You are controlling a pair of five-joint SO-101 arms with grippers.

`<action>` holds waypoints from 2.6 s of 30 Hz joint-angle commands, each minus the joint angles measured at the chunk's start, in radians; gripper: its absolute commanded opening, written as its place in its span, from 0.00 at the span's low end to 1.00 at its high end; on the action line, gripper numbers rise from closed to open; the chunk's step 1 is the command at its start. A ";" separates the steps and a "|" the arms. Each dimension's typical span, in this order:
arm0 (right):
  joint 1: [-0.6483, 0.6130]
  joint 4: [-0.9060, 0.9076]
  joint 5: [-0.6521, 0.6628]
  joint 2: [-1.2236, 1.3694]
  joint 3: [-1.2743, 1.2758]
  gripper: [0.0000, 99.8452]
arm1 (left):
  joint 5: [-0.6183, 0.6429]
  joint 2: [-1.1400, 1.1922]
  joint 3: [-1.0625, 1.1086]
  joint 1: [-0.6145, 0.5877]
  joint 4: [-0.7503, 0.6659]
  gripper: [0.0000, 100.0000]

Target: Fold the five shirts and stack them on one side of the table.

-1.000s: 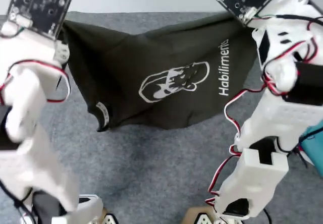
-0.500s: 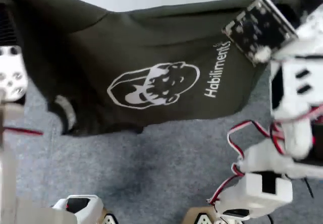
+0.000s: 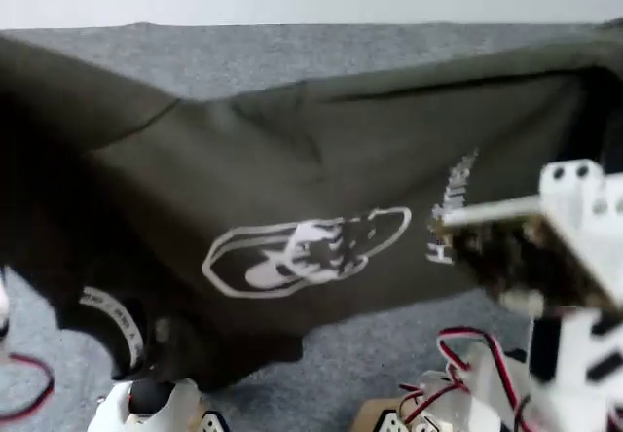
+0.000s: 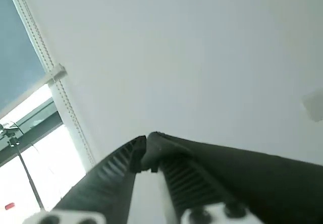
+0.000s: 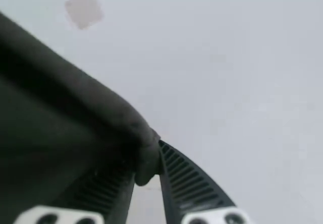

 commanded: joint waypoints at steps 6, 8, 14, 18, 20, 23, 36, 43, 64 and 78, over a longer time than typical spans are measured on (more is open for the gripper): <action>0.097 0.039 -0.014 -0.079 -0.011 0.01 | -0.049 -0.055 -0.007 0.005 -0.020 0.01; 0.101 0.039 -0.014 -0.074 -0.011 0.01 | -0.051 -0.055 -0.007 0.005 -0.005 0.01; 0.101 0.041 -0.011 -0.085 0.063 0.01 | -0.057 -0.051 -0.002 0.011 0.032 0.01; 0.101 0.041 -0.012 -0.116 0.183 0.01 | -0.057 -0.052 0.062 0.012 0.057 0.01; 0.099 0.039 -0.014 -0.125 0.262 0.01 | -0.057 -0.054 0.101 0.012 0.057 0.01; 0.099 0.039 -0.014 -0.131 0.390 0.01 | -0.057 -0.052 0.176 0.012 0.057 0.01; -0.073 -0.041 -0.015 -0.120 1.033 0.01 | -0.057 -0.051 0.877 0.014 -0.078 0.01; -0.082 -0.403 -0.014 -0.122 1.456 0.01 | -0.057 -0.043 1.296 0.014 -0.471 0.01; -0.074 -1.323 -0.011 0.162 1.758 0.01 | 0.000 0.772 0.848 0.014 -0.829 0.01; -0.042 -1.316 -0.011 0.568 1.267 0.01 | 0.012 1.287 0.216 0.054 -0.821 0.01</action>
